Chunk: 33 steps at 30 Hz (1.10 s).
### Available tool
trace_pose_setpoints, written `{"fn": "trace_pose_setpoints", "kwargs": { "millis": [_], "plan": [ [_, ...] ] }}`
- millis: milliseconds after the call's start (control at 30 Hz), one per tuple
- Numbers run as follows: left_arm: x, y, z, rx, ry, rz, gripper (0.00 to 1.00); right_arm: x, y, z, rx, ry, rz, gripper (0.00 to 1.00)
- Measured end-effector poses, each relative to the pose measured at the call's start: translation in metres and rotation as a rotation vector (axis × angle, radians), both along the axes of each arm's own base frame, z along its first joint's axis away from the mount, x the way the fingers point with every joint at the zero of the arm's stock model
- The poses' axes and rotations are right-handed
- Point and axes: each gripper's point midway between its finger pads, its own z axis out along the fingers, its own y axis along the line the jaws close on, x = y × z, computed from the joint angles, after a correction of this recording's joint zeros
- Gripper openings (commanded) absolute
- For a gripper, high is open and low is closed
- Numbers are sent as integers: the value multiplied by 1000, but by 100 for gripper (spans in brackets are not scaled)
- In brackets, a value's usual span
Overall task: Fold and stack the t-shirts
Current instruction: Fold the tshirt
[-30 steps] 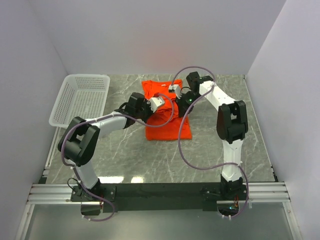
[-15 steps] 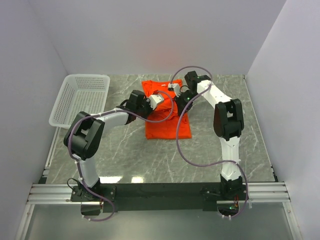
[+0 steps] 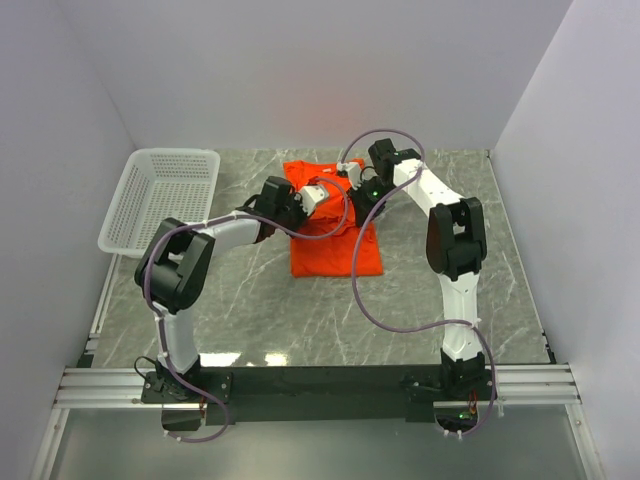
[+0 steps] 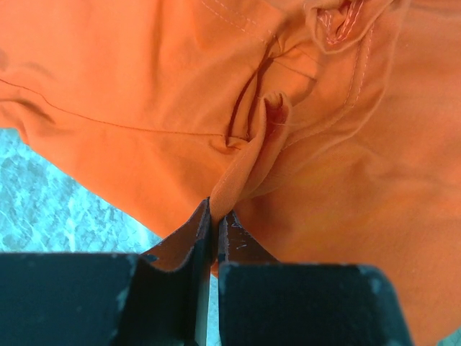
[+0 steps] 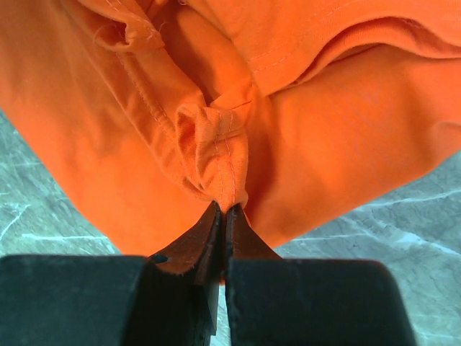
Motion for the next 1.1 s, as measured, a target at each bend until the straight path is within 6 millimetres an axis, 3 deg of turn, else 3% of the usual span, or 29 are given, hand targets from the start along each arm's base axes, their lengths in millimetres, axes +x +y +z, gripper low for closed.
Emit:
{"fn": "trace_pose_setpoints", "kwargs": {
  "millis": [167,233,300,333,367,467,500,533,700,833,1000,1100],
  "plan": [
    [1,-1,-4,2,12,3,1,2,0,-4,-3,5,-17,7],
    [2,-1,-5,2,16,6,10,5,0,-6,-8,2,-27,12],
    [4,-2,-4,-1,19,15,21,9,-1,-8,-18,3,-60,33],
    [6,-2,-3,-2,22,24,38,12,-1,-8,-24,-3,-79,43],
    [8,-1,-2,1,17,33,45,15,-2,-8,-30,-10,-105,44],
    [21,0,8,-12,9,102,52,30,-5,-8,-50,-41,-193,46],
    [25,1,13,-15,0,127,66,34,-6,-8,-58,-48,-223,46],
    [29,1,18,-19,-8,145,68,38,-8,-8,-65,-56,-254,47],
    [48,7,40,-41,-41,250,69,56,-14,-4,-84,-101,-366,47],
    [50,16,41,-43,-18,312,66,67,-22,-2,-87,-122,-425,49],
    [33,22,35,-42,64,314,61,63,-30,8,-31,-111,-363,49],
    [15,22,38,-56,114,282,51,53,-31,26,44,-108,-301,42]
  ]
}}
